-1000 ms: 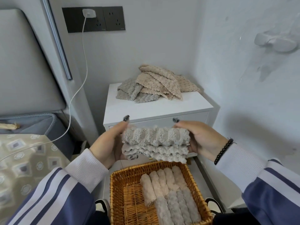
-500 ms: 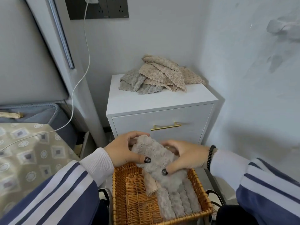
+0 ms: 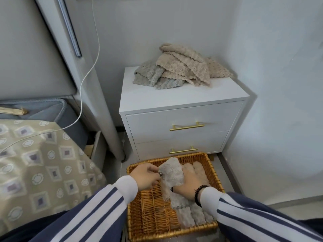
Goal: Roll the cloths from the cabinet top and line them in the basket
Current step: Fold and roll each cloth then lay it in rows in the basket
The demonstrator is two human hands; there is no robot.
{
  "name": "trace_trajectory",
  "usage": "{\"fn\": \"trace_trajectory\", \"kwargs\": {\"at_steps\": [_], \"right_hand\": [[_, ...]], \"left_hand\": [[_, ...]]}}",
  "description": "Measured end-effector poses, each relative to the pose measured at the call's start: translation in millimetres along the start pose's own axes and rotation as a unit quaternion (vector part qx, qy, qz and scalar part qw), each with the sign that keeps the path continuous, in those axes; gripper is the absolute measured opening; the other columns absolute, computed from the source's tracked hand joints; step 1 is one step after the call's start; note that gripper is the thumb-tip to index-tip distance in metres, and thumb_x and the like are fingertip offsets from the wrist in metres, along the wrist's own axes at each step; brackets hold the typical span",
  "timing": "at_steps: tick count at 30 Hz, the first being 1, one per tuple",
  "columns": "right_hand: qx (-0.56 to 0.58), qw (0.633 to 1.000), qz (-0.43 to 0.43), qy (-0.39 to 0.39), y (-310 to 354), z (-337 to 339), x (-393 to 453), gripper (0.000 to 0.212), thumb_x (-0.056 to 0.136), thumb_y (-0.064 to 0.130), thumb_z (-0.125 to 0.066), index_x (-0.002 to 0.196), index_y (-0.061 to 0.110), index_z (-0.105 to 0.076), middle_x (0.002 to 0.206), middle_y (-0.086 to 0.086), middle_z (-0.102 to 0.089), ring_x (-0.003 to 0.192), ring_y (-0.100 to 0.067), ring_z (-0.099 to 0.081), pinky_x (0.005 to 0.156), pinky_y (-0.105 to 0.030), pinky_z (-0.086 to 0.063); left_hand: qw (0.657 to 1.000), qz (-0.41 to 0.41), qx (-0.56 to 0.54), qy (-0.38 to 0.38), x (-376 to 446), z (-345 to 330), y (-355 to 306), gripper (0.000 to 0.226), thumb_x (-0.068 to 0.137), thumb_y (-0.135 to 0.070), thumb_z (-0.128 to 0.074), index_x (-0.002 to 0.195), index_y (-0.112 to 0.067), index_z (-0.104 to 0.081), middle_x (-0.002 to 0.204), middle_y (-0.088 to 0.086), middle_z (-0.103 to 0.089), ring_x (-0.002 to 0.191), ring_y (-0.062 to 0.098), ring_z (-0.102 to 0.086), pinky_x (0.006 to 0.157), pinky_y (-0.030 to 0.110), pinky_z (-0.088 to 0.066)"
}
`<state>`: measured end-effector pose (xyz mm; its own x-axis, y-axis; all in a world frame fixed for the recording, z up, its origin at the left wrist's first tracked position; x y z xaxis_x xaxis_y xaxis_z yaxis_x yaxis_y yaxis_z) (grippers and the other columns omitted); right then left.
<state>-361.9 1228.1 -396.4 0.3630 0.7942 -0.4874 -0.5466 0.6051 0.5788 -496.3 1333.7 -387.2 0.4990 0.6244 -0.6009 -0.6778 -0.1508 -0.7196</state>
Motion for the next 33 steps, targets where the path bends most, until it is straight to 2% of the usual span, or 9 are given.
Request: {"fn": "trace_trajectory", "kwargs": {"at_steps": [3,5,9,11,13,17,23,29,33], "right_hand": [[0.091,0.996,-0.021,0.000,-11.9,-37.4,8.5,0.036,0.080,0.025,-0.063,0.113,0.025,-0.050,0.100,0.009,-0.057,0.096,-0.014,-0.058,0.086,-0.032,-0.053],[0.110,0.992,-0.055,0.003,-21.0,-62.4,13.5,0.028,0.080,0.028,-0.062,0.103,0.028,-0.047,0.097,0.007,-0.057,0.097,-0.018,-0.060,0.084,-0.032,-0.053],[0.098,0.991,-0.089,0.002,-45.2,-108.6,39.3,0.051,0.070,0.047,-0.057,0.117,0.035,-0.044,0.109,0.008,-0.060,0.102,-0.017,-0.060,0.088,-0.034,-0.053],[0.088,0.991,-0.100,0.008,-45.6,-116.5,43.1,0.052,0.079,0.045,-0.054,0.128,0.031,-0.040,0.118,0.004,-0.059,0.106,-0.017,-0.058,0.089,-0.030,-0.049],[0.067,0.992,-0.103,0.027,-45.2,-120.3,47.8,0.053,0.088,0.038,-0.052,0.135,0.025,-0.033,0.126,-0.001,-0.056,0.110,-0.020,-0.056,0.084,-0.026,-0.044],[0.055,0.989,-0.121,0.058,-53.2,-134.9,65.3,0.062,0.091,0.037,-0.049,0.145,0.021,-0.023,0.132,-0.005,-0.055,0.115,-0.024,-0.056,0.090,-0.030,-0.046],[0.037,0.982,-0.155,0.104,-66.6,-160.4,82.6,0.056,0.089,0.040,-0.045,0.139,0.020,-0.029,0.128,-0.006,-0.057,0.113,-0.027,-0.057,0.094,-0.037,-0.046],[0.004,0.977,-0.152,0.149,-77.0,-175.2,87.8,0.056,0.091,0.033,-0.050,0.139,0.017,-0.027,0.128,-0.010,-0.055,0.115,-0.028,-0.056,0.096,-0.038,-0.045],[0.014,0.975,-0.164,0.150,-80.3,-177.3,88.2,0.056,0.090,0.033,-0.051,0.138,0.017,-0.028,0.123,-0.010,-0.057,0.110,-0.028,-0.058,0.095,-0.039,-0.047]], "left_hand": [[0.998,0.038,-0.012,0.040,4.3,-19.9,14.2,0.035,0.099,-0.029,-0.047,0.133,-0.018,-0.049,0.123,0.002,-0.060,0.102,0.016,-0.065,0.087,0.029,-0.055],[0.992,0.084,-0.061,0.065,9.6,-31.3,27.6,0.042,0.102,-0.035,-0.039,0.139,-0.018,-0.043,0.133,0.002,-0.055,0.104,0.016,-0.063,0.085,0.029,-0.050],[0.975,0.154,-0.146,0.067,28.4,-44.8,58.6,0.050,0.103,-0.042,-0.033,0.147,-0.019,-0.032,0.148,0.006,-0.042,0.118,0.027,-0.055,0.098,0.040,-0.042],[0.969,0.174,-0.167,0.060,38.9,-48.4,72.4,0.053,0.102,-0.046,-0.031,0.148,-0.019,-0.030,0.150,0.007,-0.040,0.120,0.030,-0.054,0.099,0.042,-0.041],[0.962,0.188,-0.188,0.063,49.8,-51.6,83.9,0.058,0.100,-0.051,-0.031,0.149,-0.021,-0.028,0.151,0.008,-0.038,0.123,0.033,-0.052,0.099,0.043,-0.041],[0.952,0.212,-0.209,0.067,69.4,-56.6,101.8,0.064,0.098,-0.056,-0.031,0.151,-0.020,-0.025,0.152,0.009,-0.036,0.127,0.036,-0.048,0.103,0.046,-0.038],[0.936,0.261,-0.227,0.060,93.3,-72.8,127.8,0.062,0.099,-0.055,-0.032,0.149,-0.019,-0.029,0.151,0.010,-0.038,0.120,0.035,-0.051,0.099,0.046,-0.039],[0.928,0.299,-0.210,0.066,106.0,-86.5,150.6,0.069,0.095,-0.060,-0.037,0.151,-0.023,-0.025,0.154,0.010,-0.033,0.132,0.040,-0.041,0.105,0.050,-0.035],[0.940,0.294,-0.158,0.064,115.8,-89.1,152.6,0.064,0.095,-0.059,-0.036,0.145,-0.019,-0.036,0.144,0.012,-0.046,0.124,0.037,-0.049,0.099,0.043,-0.040]]}}
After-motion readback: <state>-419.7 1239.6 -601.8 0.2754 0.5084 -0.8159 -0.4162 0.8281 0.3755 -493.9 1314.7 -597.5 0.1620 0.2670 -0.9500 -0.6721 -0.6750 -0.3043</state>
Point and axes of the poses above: each hand's wrist, its own x-axis towards the middle knuckle, its own z-axis out of the back of the hand, y = z × x, the point moved 4 cm from there along x, towards the middle knuckle
